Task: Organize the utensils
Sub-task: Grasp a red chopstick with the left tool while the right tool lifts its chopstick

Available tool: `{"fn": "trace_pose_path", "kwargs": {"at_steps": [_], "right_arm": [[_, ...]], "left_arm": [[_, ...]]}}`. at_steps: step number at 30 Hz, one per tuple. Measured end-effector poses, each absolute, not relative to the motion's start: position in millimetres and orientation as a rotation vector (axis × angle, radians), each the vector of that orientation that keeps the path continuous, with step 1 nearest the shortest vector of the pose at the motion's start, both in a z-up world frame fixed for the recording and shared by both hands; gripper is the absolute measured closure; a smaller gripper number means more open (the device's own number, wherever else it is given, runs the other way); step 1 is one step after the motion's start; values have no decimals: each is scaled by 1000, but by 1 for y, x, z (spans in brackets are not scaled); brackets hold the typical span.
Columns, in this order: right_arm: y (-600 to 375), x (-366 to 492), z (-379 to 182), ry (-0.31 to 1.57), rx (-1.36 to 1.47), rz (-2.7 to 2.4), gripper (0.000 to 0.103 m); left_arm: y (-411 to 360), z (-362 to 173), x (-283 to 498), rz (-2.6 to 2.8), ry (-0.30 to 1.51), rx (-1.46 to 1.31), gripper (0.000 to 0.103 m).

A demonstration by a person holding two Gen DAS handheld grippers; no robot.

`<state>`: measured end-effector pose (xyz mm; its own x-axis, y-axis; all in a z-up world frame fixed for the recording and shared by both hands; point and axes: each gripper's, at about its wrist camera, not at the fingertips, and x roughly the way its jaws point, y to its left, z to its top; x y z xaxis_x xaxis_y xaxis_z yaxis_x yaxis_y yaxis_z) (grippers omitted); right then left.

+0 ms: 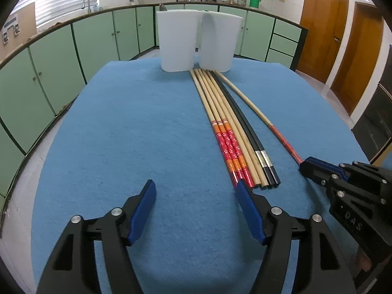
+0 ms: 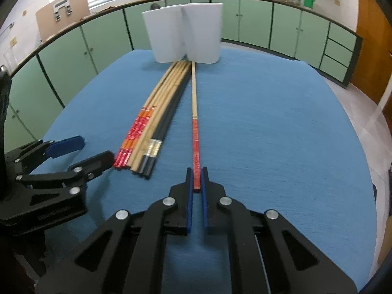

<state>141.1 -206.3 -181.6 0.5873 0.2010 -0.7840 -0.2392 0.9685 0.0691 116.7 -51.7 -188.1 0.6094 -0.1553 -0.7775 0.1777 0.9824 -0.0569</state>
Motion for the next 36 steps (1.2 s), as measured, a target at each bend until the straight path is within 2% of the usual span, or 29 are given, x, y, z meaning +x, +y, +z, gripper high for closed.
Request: {"fn": "trace_pose_path", "kwargs": {"at_steps": [9, 22, 36], "right_arm": [[-207, 139, -185, 906, -36, 258, 98], [-210, 140, -185, 906, -13, 267, 97], [-208, 141, -186, 908, -4, 279, 94]], "left_arm": [[-63, -189, 112, -188, 891, 82, 36], [-33, -188, 117, -120, 897, 8, 36], [-54, -192, 123, -140, 902, 70, 38]]}}
